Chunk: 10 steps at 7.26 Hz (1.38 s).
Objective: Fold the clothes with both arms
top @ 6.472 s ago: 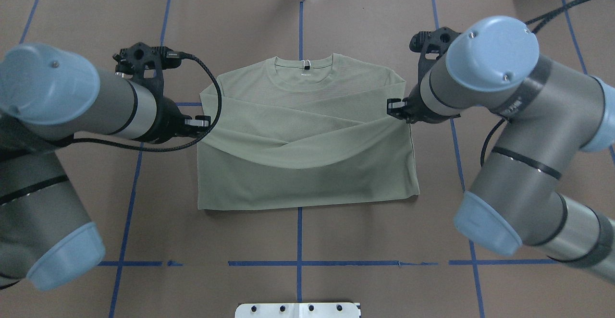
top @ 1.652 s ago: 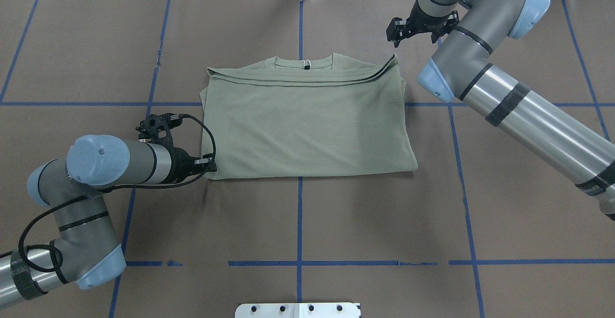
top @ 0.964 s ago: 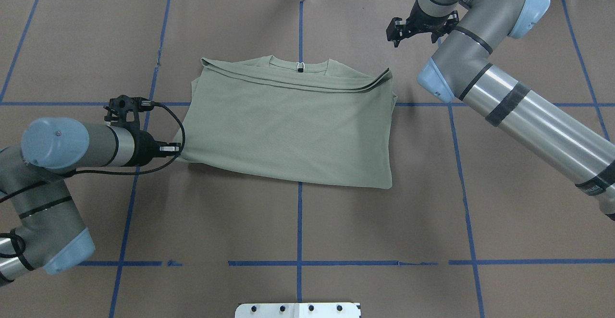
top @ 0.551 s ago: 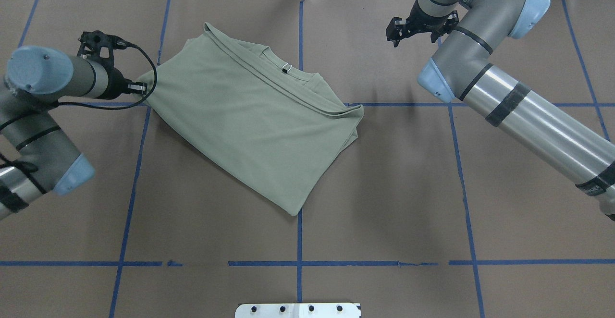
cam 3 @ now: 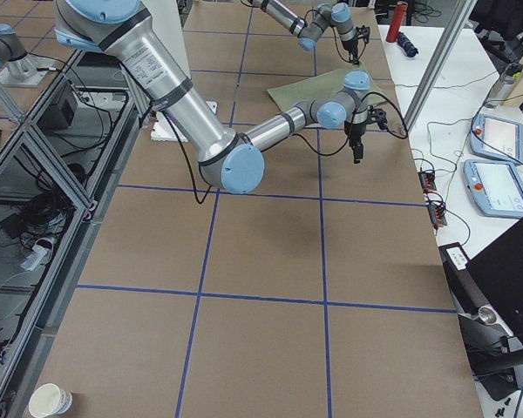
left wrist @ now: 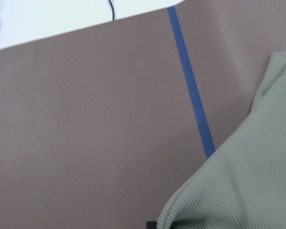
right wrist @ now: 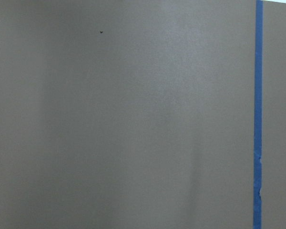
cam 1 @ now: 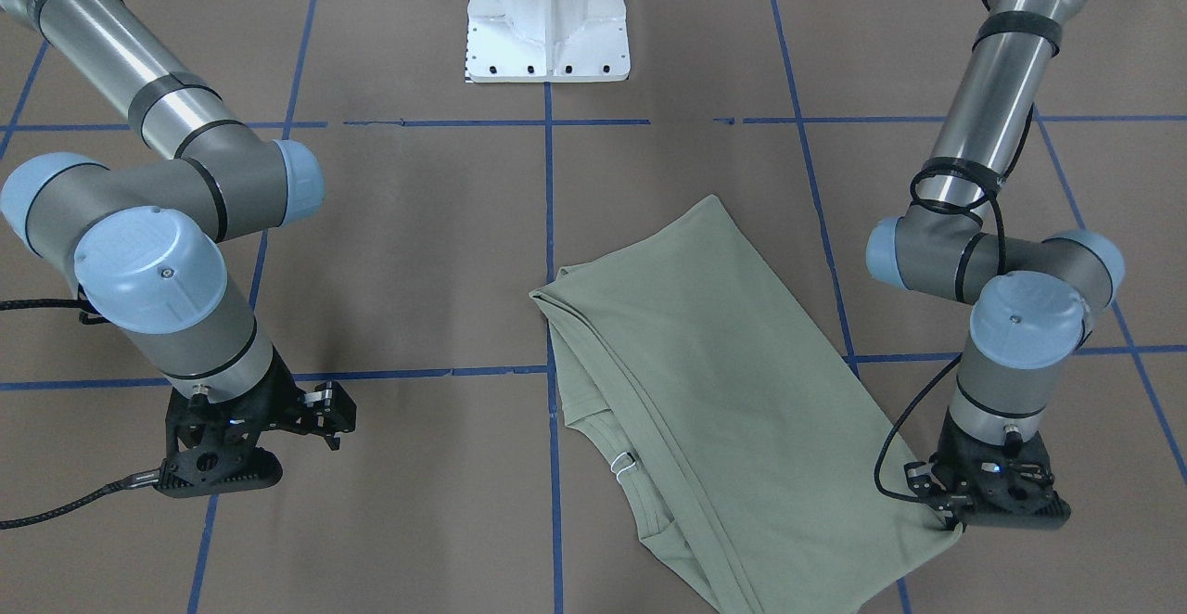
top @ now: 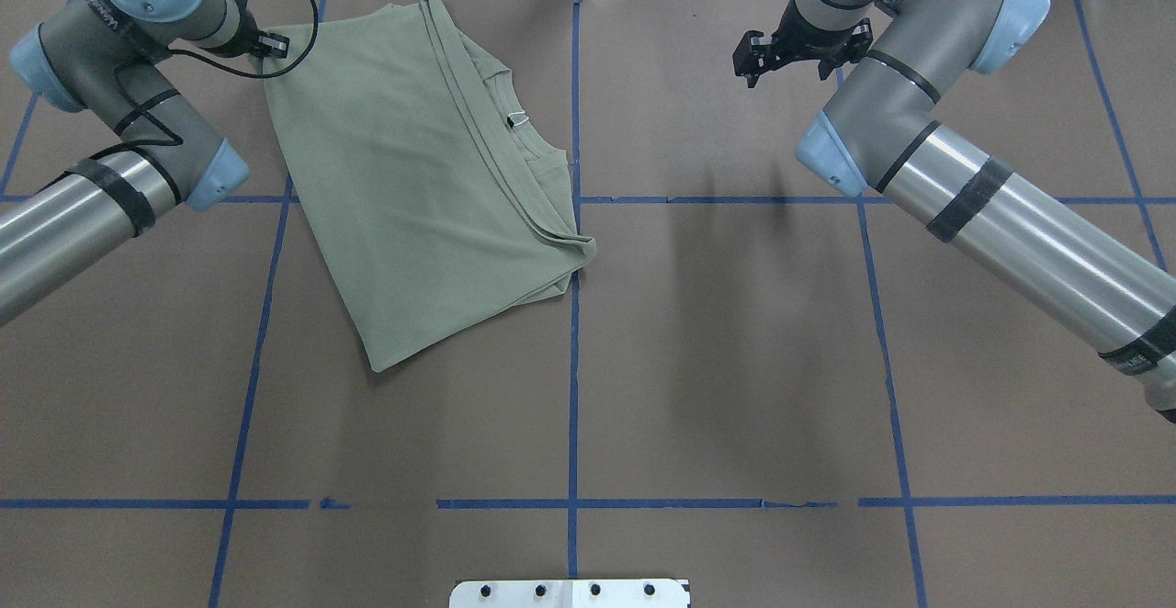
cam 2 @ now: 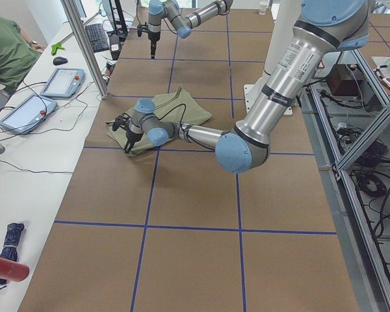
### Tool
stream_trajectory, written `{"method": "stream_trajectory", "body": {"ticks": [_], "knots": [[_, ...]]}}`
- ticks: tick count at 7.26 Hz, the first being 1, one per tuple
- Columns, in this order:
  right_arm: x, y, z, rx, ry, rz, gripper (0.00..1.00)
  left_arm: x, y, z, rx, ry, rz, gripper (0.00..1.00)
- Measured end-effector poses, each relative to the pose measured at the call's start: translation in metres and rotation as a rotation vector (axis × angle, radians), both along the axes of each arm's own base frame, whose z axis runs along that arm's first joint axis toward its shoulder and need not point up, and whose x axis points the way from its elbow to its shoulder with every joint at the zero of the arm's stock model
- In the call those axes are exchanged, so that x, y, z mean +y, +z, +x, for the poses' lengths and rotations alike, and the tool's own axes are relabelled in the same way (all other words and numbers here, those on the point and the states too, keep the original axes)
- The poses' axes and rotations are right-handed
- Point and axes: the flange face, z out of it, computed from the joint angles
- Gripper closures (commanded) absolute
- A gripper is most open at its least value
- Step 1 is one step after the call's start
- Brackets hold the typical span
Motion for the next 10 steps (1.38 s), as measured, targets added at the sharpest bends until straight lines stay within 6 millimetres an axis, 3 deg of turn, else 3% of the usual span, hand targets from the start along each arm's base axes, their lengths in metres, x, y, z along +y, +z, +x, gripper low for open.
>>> {"method": "stream_trajectory", "body": {"ticks": [2, 4, 7, 8, 10], "knots": [[0.004, -0.032, -0.022, -0.044, 0.043, -0.028, 0.0, -0.01, -0.013, -0.01, 0.041, 0.052, 0.014, 0.0], [0.011, -0.088, -0.081, -0.114, 0.134, -0.099, 0.14, 0.007, -0.018, -0.036, 0.184, 0.164, -0.02, 0.0], [0.037, -0.14, -0.185, -0.205, 0.278, -0.147, 0.31, 0.031, -0.015, -0.052, 0.239, 0.205, -0.016, 0.0], [0.052, -0.151, -0.213, -0.21, 0.302, -0.148, 0.31, 0.033, -0.012, -0.053, 0.242, 0.206, -0.014, 0.0], [0.076, -0.145, -0.253, -0.174, 0.317, -0.117, 0.35, 0.037, -0.005, -0.055, 0.247, 0.201, -0.019, 0.0]]}}
